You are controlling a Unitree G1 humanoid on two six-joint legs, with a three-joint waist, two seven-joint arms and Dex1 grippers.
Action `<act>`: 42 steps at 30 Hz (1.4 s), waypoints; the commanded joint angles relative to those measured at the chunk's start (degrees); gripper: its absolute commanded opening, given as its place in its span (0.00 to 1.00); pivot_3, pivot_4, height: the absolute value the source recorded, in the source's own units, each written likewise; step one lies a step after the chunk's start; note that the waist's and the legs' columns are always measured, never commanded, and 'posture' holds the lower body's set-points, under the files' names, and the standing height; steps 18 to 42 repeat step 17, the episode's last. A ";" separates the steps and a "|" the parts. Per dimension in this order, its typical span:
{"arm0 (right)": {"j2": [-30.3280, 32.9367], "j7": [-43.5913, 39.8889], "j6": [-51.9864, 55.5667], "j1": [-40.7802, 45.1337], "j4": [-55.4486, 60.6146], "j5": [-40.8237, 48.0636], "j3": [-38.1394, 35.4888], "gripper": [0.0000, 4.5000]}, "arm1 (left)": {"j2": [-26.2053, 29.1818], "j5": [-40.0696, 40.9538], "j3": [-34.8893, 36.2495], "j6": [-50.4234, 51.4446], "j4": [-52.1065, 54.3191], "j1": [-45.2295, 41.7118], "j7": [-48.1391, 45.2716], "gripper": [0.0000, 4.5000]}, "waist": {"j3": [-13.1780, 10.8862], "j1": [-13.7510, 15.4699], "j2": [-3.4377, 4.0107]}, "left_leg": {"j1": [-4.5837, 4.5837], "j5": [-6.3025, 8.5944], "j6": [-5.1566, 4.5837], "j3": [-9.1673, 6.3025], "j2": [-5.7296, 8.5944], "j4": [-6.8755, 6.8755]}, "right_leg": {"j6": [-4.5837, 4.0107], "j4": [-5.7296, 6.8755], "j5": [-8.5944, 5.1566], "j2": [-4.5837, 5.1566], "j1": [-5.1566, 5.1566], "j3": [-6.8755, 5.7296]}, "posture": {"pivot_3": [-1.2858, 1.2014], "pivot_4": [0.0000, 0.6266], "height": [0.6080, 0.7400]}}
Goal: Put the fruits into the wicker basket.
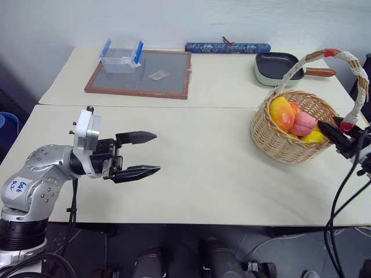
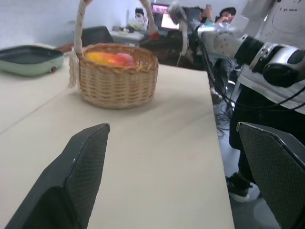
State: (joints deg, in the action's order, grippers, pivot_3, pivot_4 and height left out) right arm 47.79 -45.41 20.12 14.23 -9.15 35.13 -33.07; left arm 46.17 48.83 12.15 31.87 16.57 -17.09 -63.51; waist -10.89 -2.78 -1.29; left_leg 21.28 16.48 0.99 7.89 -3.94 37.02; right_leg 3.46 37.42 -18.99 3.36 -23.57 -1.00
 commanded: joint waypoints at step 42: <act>-4.72 -35.50 -24.74 -18.05 13.96 -5.35 12.19 1.00 | -2.68 -18.89 11.02 -21.53 0.16 25.97 3.48 1.00 | 0.00 -0.43 -0.23 | -0.19 0.61 -0.59 0.35 -0.16 -0.01 | 0.02 -0.52 0.29 0.10 0.22 0.07 | 0.52 0.24 1.00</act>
